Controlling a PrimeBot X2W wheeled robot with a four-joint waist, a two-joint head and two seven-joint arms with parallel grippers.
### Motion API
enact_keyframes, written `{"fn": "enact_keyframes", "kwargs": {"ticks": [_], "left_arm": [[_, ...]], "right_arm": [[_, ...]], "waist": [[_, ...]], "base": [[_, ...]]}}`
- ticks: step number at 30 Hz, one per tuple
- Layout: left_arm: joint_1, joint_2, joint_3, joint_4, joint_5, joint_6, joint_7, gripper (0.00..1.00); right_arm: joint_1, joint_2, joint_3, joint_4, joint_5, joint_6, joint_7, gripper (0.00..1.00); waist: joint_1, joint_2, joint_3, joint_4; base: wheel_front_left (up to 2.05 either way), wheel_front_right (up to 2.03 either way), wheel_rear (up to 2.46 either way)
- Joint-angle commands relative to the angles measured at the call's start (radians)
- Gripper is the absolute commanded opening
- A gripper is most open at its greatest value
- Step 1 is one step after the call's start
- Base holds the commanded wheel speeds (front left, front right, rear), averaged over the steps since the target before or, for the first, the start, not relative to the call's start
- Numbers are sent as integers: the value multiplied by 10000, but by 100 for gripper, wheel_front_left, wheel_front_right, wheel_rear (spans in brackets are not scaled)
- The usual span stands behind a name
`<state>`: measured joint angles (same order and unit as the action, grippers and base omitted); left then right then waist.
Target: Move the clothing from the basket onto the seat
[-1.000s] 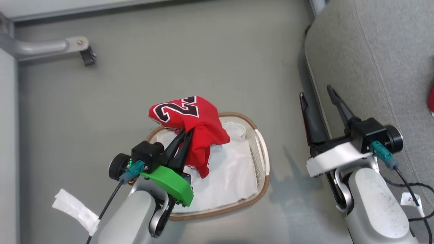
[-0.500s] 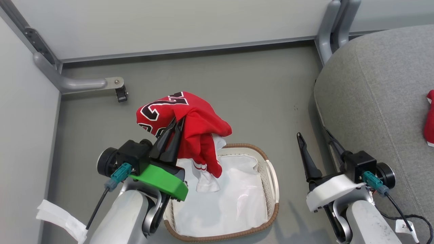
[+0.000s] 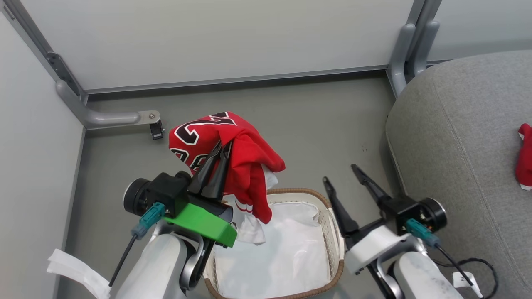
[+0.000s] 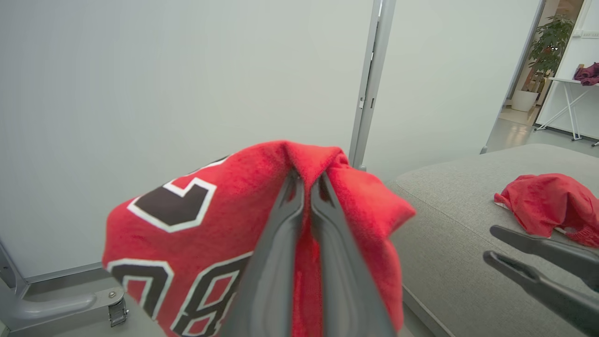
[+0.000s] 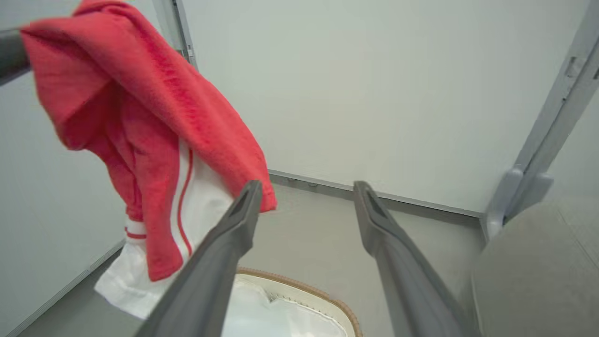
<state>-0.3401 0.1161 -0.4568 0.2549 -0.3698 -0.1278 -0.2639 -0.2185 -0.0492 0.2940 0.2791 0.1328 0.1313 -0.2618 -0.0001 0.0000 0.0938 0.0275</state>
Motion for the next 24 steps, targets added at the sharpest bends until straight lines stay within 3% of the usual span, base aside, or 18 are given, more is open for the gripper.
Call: {"fn": "enact_keyframes", "kwargs": {"ticks": [1, 8, 20, 21, 22, 24], "left_arm": [[76, -38, -110, -45, -20, -40, -6, 0], [-90, -177, -644, -27, -137, -40, -6, 0], [-285, -410, -1724, -143, -419, -40, -8, 0], [-277, -418, -1744, -135, -418, -40, -6, 0], [-268, -431, -1762, -131, -434, -40, -8, 0], [-273, -444, -1753, -118, -438, -40, -8, 0]], "right_arm": [[-418, -33, 868, -52, 124, -10, -48, 100], [-1795, -36, 2717, 151, 90, -12, -48, 100], [-2808, -42, 3375, 1923, 187, -12, -48, 99], [-2806, -41, 3398, 1986, 240, -12, -48, 40], [-2798, -41, 3409, 2022, 303, -12, -48, 4], [-2749, -44, 3400, 2012, 369, -12, -48, 0]], "waist": [[1, 0, -2, 131], [1, 0, 56, 659], [1, 0, 173, 1544], [1, 0, 186, 1573], [1, 0, 201, 1597], [1, 0, 243, 1603]], "base": [[0, 0, 0], [0, 0, 0], [0, 0, 0], [0, 0, 0], [0, 0, 0], [0, 0, 0]]}}
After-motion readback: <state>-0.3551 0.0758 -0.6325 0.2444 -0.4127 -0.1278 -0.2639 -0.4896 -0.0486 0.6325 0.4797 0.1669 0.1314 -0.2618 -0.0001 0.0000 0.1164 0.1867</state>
